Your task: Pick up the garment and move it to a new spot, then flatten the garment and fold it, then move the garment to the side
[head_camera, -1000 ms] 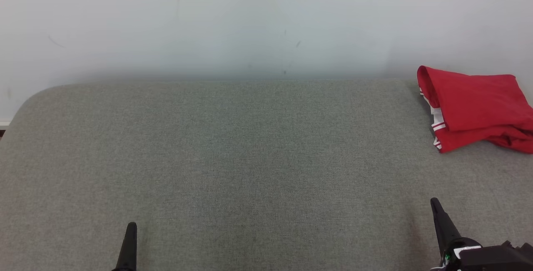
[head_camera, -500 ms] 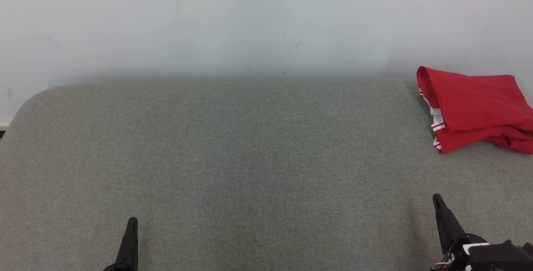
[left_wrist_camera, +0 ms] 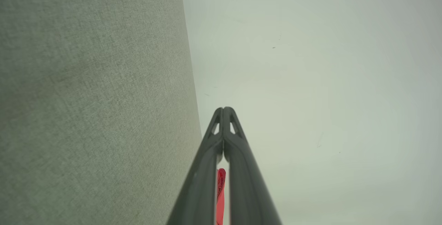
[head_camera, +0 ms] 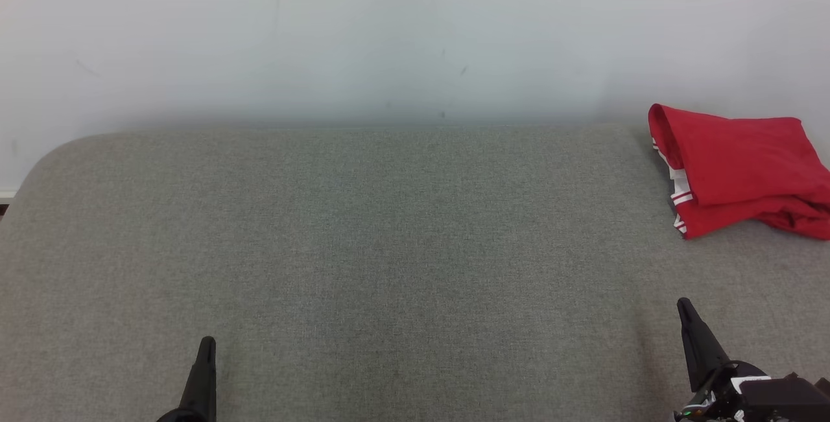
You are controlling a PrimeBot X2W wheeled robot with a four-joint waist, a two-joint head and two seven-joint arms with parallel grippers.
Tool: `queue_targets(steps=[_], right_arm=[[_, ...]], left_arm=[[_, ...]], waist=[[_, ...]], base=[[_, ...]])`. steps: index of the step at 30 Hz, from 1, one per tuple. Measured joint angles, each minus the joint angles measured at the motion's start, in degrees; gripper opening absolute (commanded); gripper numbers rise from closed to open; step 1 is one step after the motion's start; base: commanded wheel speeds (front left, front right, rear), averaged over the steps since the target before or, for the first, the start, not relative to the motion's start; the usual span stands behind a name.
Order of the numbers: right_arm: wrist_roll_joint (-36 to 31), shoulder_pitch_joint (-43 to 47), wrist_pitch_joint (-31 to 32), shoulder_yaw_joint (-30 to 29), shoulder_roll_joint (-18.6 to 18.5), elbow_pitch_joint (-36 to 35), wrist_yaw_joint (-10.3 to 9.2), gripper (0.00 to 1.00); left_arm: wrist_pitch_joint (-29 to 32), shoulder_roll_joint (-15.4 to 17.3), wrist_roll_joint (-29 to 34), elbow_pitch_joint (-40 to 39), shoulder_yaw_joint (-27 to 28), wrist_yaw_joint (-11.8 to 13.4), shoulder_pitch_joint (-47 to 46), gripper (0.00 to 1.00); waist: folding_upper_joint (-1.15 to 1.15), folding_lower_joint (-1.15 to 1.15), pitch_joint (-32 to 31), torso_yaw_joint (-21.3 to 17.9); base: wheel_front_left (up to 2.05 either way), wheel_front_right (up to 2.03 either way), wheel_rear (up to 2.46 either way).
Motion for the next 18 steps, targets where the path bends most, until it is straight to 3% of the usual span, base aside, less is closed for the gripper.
queue_targets(steps=[18], right_arm=[[-0.1,0.0,0.5,-0.5,0.4,0.0,0.00,0.00]], left_arm=[[0.0,0.0,0.0,0.0,0.0,0.0,0.0,0.00]], waist=[[0.00,0.00,0.0,0.0]], base=[[0.00,0.00,0.00]])
